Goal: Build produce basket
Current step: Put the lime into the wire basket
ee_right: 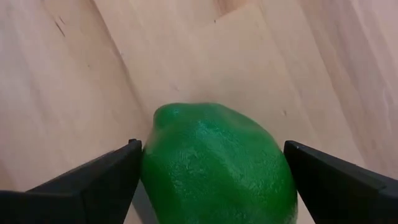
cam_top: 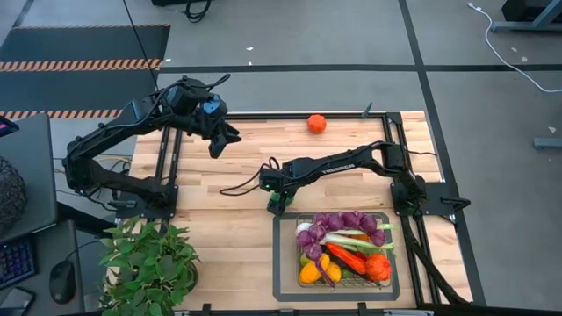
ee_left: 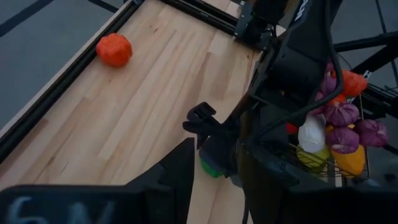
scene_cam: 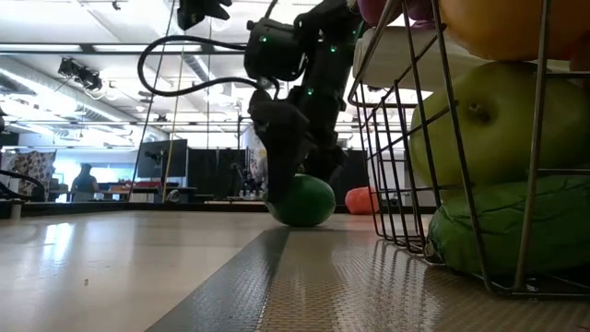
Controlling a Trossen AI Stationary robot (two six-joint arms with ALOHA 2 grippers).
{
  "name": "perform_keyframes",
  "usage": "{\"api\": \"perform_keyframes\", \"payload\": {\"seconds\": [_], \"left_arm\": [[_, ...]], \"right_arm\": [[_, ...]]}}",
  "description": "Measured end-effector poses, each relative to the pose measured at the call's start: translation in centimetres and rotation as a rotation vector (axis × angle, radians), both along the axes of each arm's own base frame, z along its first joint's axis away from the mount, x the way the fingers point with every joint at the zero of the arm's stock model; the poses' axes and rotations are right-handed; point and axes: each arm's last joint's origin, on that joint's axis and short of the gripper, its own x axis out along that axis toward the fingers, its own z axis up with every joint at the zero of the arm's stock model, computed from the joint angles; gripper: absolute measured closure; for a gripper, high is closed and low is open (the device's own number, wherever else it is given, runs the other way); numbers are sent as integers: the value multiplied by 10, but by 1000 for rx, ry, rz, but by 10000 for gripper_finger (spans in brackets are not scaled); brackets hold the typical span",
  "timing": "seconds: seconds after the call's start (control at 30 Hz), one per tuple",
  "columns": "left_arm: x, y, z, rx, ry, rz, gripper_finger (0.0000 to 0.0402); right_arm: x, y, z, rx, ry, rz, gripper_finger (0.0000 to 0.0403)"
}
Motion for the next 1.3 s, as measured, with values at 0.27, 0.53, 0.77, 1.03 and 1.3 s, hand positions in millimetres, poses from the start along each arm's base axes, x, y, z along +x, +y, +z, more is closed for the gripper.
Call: {"api": "perform_keyframes", "payload": {"seconds": [0.27,0.53,0.77,1.03,1.3], "left_arm": [[0,0,0,-2,1,1,276],[0,0,0,-24,-1,18,276],[3,3,0,-41,-13,131,276],[12,2,4,-76,-77,251,276],[35,-9,-1,-49,-101,310,276]], "right_arm": [[-4,-1,4,32,26,-49,51],[-21,-7,17,111,134,-49,68],[-46,-19,80,118,23,-103,68],[-104,0,162,173,-82,-216,67],[-163,48,217,323,-183,-324,67]]}}
